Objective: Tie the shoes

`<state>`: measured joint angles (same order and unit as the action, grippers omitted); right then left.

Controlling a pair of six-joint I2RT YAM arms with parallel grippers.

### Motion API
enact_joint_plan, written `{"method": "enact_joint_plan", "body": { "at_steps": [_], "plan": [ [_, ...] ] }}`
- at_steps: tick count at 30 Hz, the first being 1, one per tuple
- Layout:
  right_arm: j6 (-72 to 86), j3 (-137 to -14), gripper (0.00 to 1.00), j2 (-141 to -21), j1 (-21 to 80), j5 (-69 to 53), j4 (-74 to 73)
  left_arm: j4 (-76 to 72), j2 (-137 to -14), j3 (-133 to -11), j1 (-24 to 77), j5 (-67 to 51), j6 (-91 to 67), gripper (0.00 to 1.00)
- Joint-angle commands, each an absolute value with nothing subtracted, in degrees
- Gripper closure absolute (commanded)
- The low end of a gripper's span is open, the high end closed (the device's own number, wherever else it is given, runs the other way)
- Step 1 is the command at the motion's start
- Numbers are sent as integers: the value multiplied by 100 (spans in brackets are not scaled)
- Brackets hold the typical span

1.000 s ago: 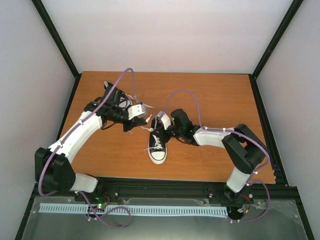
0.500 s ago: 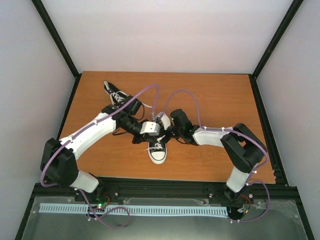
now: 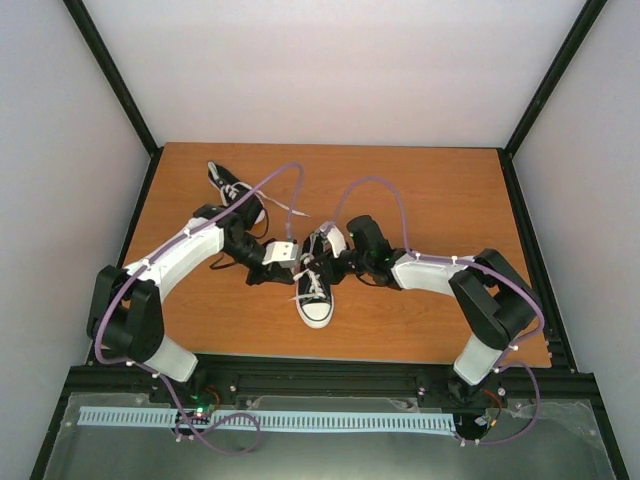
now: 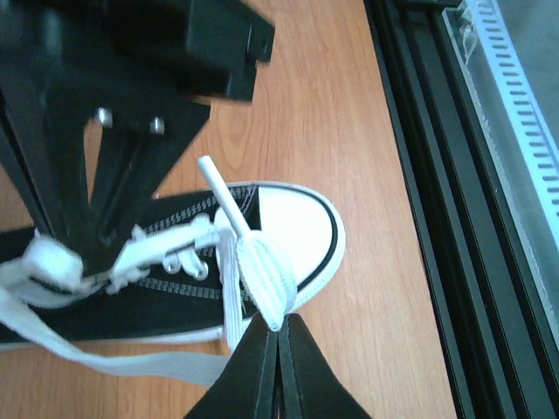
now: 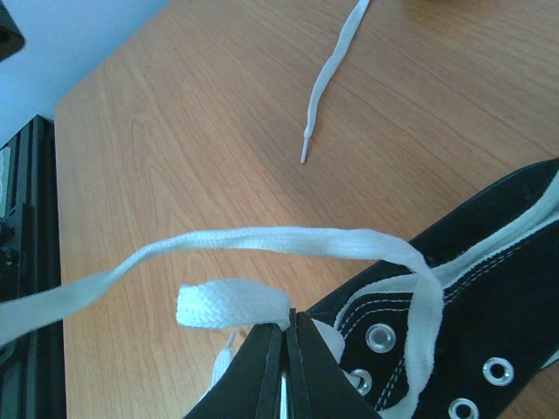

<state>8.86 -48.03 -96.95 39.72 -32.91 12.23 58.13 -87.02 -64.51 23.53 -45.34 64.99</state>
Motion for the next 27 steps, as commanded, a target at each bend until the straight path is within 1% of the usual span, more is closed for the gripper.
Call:
{"method": "enact_joint_plan", "body": {
  "at_steps": [1,5,8,10,12,17,22,27],
  "plan": [
    [835,-4780,97,-9529,3870,-3411,1206,6149,-8769,-6469,2050,-4622,7048,99],
    [995,-4861,97,-9606,3859,-3337,1281,6606,-8854,-6559,2159,-5087,7325,99],
    [1066,-4948,97,-9686,3858,-3297,1306,6698,-8810,-6434,2796,-5086,7494,99],
    [1075,-5005,97,-9747,3850,-3304,1260,6331,-8816,-6335,3471,-4803,7151,99],
    [1081,-5036,97,-9772,3841,-3304,1206,5979,-8917,-6389,3755,-4801,6877,99],
    [1098,-4984,97,-9722,3815,-3304,1198,5737,-9500,-6948,4021,-4877,6596,99],
    [1073,-4978,97,-9733,3814,-3340,1199,4657,-9615,-6908,4444,-4392,5887,99],
    [1046,-4976,97,-9699,3814,-3330,1174,3873,-9596,-6694,4684,-3860,5591,97]
  ]
}}
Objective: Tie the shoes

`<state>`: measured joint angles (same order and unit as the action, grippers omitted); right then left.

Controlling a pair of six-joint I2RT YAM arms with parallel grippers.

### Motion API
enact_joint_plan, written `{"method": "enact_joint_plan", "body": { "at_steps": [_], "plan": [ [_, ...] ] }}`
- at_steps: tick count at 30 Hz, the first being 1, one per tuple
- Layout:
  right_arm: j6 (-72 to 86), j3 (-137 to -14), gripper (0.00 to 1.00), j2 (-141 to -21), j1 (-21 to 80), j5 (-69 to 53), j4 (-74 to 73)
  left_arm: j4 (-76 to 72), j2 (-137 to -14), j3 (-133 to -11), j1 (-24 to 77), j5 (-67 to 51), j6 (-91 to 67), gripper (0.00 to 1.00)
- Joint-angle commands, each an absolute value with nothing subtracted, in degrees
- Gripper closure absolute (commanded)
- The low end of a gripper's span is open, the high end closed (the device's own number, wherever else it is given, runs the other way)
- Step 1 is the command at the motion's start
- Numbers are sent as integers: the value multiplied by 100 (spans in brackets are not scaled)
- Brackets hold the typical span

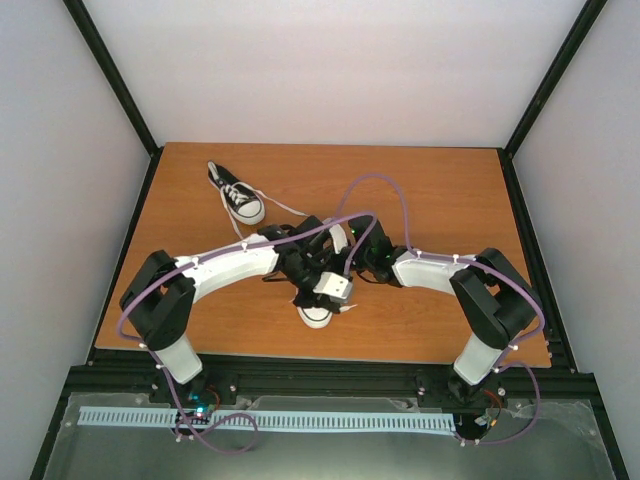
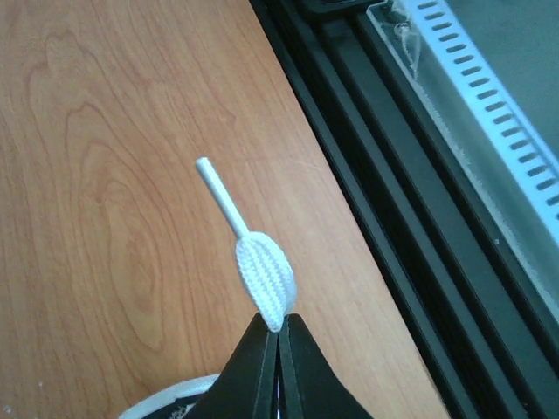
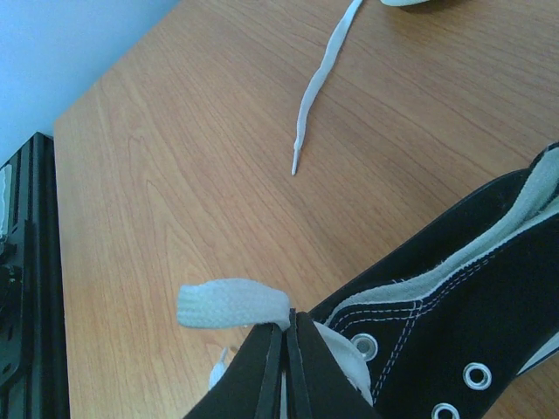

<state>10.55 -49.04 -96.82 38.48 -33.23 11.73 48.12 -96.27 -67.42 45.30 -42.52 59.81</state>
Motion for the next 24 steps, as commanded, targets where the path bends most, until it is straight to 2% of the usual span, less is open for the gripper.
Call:
{"method": "enact_joint_plan", "body": {
  "at_steps": [1,4,9,10,13,17,20,24],
  "plan": [
    [1042,-4968,97,-9700,3814,-3335,1184,3702,-9592,-6644,4684,-3737,5465,96],
    [1014,-4975,97,-9723,3814,-3331,1156,3315,-9584,-6581,4684,-3369,5157,89],
    [1000,-4968,97,-9737,3814,-3358,1162,3918,-9460,-6775,4693,-3283,5350,58],
    [990,-4979,97,-9745,3814,-3351,1144,4053,-9409,-6803,4693,-3303,5407,56],
    [959,-5007,97,-9770,3814,-3363,1106,4401,-9165,-6880,4685,-3482,5493,55],
    [1024,-5010,97,-9804,3814,-3417,1174,4905,-8703,-7018,4440,-4144,5503,58],
    [1174,-4956,97,-9839,3819,-3462,1336,5126,-8429,-7123,3477,-4983,5383,58],
    [1463,-4773,97,-9827,3889,-3265,1715,4880,-8548,-7017,2398,-4991,4774,57]
  ]
}}
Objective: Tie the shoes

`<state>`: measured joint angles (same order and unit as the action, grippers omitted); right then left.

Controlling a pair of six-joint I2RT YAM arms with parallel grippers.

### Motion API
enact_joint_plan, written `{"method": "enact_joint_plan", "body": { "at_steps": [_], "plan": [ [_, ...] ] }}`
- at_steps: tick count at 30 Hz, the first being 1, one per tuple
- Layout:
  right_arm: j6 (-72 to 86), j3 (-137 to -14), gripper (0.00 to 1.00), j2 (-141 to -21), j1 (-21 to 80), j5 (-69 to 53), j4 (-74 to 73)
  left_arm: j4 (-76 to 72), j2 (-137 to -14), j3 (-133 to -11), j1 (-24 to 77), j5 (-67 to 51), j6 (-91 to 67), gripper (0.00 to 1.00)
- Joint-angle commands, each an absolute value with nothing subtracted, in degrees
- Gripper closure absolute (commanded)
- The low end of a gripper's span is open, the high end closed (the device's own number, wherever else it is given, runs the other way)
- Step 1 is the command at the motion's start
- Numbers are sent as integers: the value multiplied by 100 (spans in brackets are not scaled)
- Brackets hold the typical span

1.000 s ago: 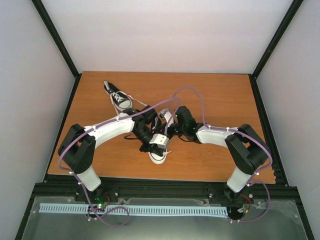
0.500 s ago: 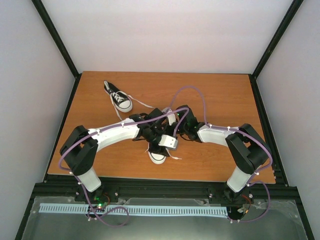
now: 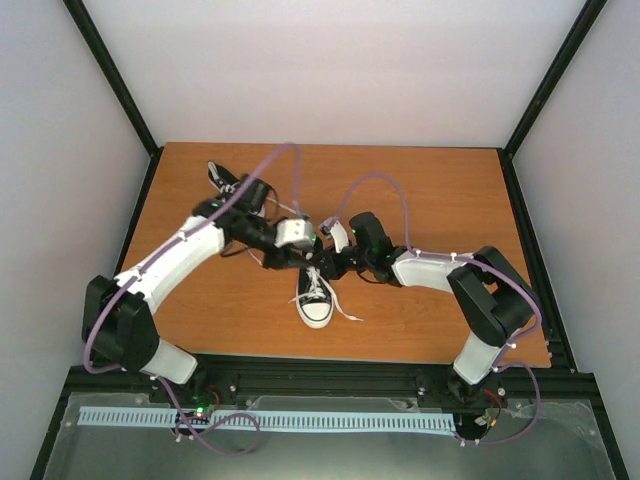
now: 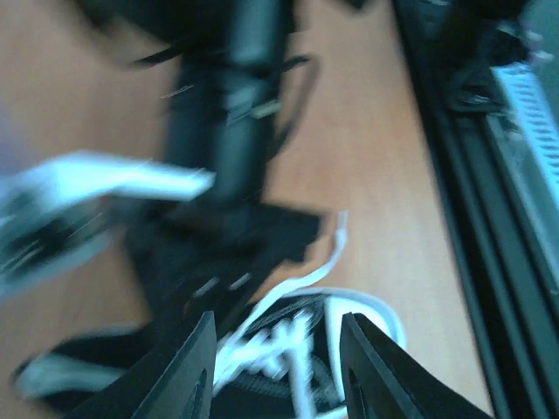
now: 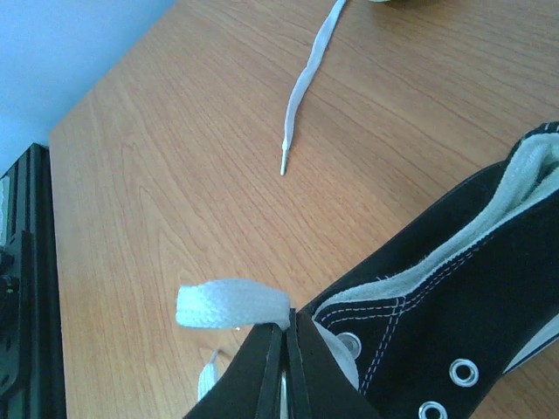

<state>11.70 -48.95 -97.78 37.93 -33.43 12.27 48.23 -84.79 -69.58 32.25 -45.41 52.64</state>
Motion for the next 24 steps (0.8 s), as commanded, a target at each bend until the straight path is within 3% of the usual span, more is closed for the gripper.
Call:
{"method": "enact_joint_plan", "body": {
  "at_steps": [1,8,14,24],
  "plan": [
    [1516,-4731,97,-9816,3937,-3209,1789,4856,-8616,-6943,2221,-5005,4676,56],
    [1546,-4727,97,-9782,4207,-2809,1894,3795,-8880,-5977,1846,-4664,4287,47],
    [1557,-4820,96,-9849,4215,-2829,1838,2956,-8979,-5653,1903,-4418,3900,46],
    [1612,-4776,95,-9720,4215,-2771,1842,2307,-8854,-5315,2075,-3801,5392,45]
  ]
}}
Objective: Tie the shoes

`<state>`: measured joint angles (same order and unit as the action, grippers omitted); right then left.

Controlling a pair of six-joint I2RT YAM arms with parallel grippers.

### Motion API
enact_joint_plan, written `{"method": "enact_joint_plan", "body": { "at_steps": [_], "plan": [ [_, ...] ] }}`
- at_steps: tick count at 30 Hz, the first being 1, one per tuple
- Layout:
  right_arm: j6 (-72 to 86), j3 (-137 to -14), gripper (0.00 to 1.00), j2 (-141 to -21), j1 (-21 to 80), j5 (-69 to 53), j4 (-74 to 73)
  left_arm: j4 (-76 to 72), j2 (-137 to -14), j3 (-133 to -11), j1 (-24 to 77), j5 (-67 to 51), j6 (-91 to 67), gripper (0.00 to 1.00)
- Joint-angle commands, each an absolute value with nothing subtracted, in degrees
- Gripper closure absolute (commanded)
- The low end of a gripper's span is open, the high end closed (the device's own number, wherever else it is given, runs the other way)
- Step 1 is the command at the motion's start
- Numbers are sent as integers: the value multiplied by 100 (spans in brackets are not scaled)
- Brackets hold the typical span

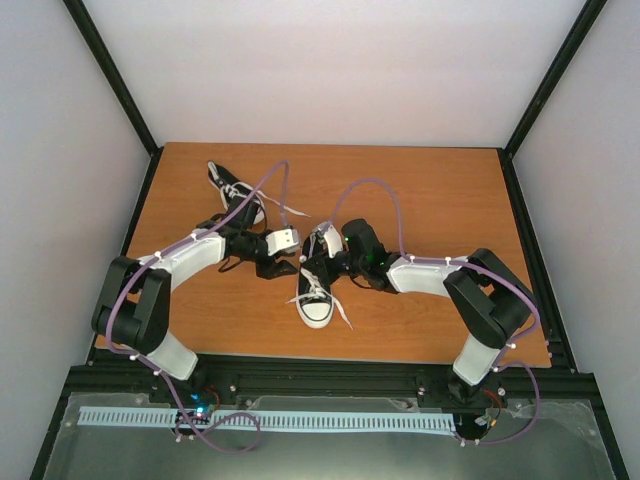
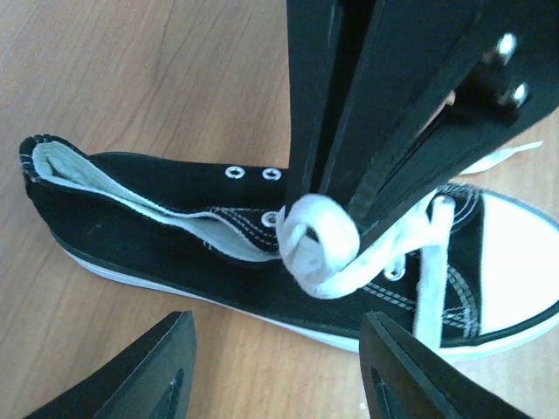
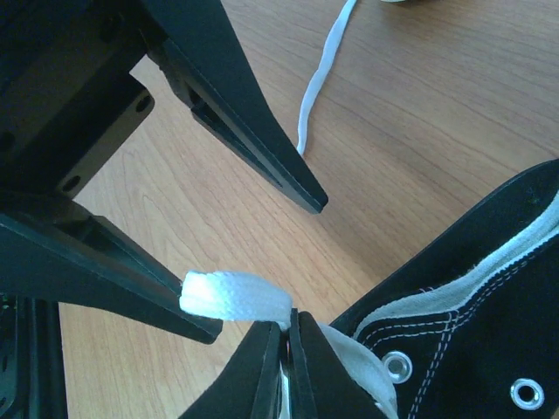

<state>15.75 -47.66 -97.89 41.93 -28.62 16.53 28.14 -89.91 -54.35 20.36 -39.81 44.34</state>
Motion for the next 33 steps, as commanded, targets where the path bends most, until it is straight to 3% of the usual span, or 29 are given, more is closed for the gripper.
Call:
{"method": "enact_joint_plan", "body": {
  "at_steps": [1,3,10,16,23,30,33],
  "plan": [
    [1611,-4761,95,-9716,4216,-2764,1845,2267,-8821,-5283,2075,-4134,5592,45],
    [1632,-4732,95,-9697,4210,-2757,1869,2177,-8797,-5236,2091,-4645,5861,42],
    [1672,-4611,95,-9580,4210,-2722,2049,2526,-9151,-5626,2374,-4581,6013,42],
    [1655,-4541,96,-9452,4211,-2736,2133,2733,-9212,-5710,2585,-4314,6039,47],
    [1618,-4464,96,-9298,4212,-2760,2130,2856,-9313,-5781,2300,-4581,6524,47],
    [1695,-4427,97,-9297,4216,-2734,2272,2621,-9642,-5934,2623,-4458,6660,47],
    [1698,-4383,97,-9244,4217,-2725,2301,2632,-9561,-5830,2654,-4473,6749,53]
  ]
}}
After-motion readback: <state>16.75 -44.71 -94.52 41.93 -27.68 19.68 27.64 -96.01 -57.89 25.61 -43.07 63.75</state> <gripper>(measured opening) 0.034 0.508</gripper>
